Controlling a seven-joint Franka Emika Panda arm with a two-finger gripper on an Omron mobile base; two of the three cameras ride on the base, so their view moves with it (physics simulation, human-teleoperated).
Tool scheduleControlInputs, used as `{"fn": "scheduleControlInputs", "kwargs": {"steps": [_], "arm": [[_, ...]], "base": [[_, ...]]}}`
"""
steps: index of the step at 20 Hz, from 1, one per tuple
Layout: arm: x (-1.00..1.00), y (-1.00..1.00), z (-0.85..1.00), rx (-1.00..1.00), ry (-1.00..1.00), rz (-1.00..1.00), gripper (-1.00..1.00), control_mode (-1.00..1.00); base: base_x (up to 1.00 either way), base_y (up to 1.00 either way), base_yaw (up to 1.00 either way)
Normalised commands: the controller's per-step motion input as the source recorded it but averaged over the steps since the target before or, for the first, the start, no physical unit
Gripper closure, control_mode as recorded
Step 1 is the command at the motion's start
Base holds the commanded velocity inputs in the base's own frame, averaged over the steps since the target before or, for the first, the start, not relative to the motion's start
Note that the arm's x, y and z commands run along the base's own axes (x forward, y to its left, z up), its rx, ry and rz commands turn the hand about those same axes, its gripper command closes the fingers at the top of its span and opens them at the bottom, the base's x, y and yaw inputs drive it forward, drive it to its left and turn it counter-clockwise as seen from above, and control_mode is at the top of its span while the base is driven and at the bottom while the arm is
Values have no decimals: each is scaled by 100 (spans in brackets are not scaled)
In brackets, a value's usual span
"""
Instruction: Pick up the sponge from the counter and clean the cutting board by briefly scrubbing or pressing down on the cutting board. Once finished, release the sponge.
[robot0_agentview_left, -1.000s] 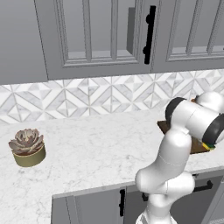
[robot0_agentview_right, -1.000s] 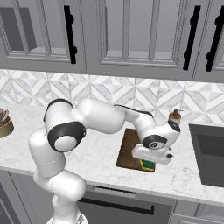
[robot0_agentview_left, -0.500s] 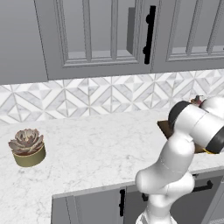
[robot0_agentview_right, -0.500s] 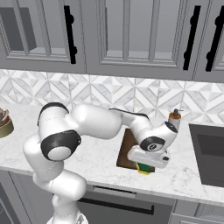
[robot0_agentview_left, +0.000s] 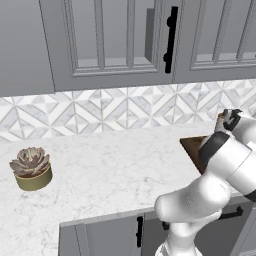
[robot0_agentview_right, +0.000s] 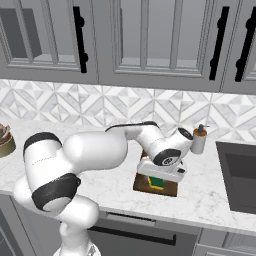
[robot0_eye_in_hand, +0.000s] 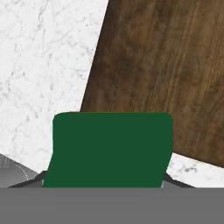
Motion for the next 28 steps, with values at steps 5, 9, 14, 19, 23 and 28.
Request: {"fn": "scheduleControlInputs", "kwargs": {"steps": [5, 9, 14, 19, 23, 28], "arm": [[22, 75, 65, -12, -1, 0, 100, -100], [6, 78, 1, -8, 0, 0, 100, -100], [0, 71, 0, -7, 0, -1, 100, -100], [8, 43, 0, -8, 0, -4, 100, -100], [15, 32, -5, -7, 0, -5, 100, -100], [18, 24, -6, -2, 0, -4, 100, -100]], "base": [[0, 0, 0], [0, 0, 0], [0, 0, 0], [0, 0, 0], [0, 0, 0], [0, 0, 0]]}}
